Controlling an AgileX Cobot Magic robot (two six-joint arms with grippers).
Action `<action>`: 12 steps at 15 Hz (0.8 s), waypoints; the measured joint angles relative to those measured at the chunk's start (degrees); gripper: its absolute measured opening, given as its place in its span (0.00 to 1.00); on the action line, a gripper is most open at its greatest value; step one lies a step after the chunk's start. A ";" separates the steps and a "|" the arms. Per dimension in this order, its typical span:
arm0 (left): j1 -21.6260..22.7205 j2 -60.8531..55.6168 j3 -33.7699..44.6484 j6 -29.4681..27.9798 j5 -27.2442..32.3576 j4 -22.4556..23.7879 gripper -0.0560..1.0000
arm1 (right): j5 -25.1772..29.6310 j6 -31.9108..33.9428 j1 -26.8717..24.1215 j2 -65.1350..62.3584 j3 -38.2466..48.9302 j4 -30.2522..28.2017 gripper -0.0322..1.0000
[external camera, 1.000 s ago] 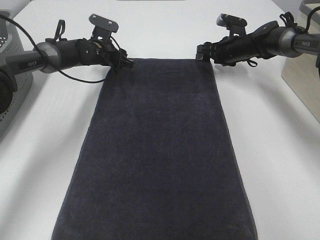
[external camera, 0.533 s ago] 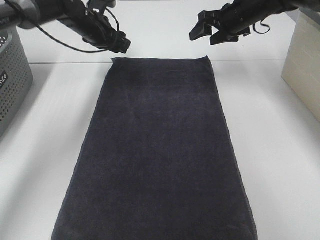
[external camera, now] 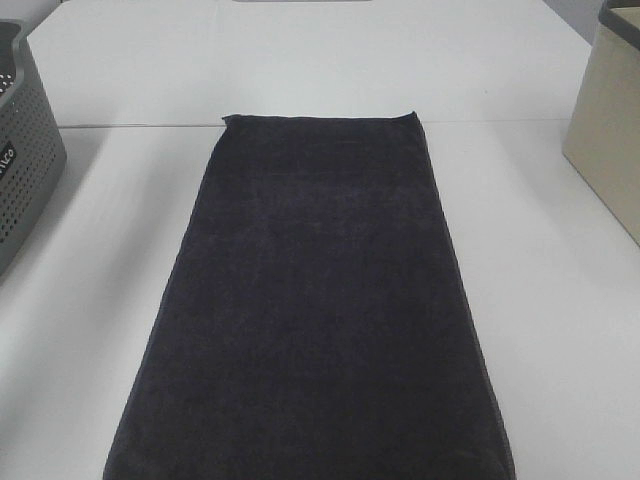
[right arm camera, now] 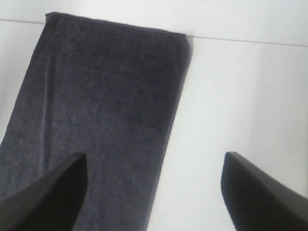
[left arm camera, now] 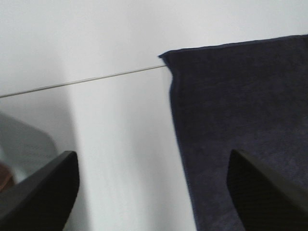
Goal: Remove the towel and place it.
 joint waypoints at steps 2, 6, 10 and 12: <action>5.33 -2.75 -0.06 0.46 1.60 0.86 0.80 | 0.00 0.06 -3.44 -2.29 0.00 -1.03 0.76; 10.20 -10.71 8.31 1.72 1.60 -0.69 0.80 | -0.06 0.06 -3.78 -11.06 6.19 -1.72 0.76; 10.49 -39.13 44.00 1.32 -2.41 -0.63 0.80 | 0.06 0.06 -3.78 -41.94 40.62 -1.32 0.76; 10.49 -49.68 53.23 0.23 -4.41 -0.46 0.80 | 0.29 0.06 -3.78 -52.02 49.62 -1.38 0.76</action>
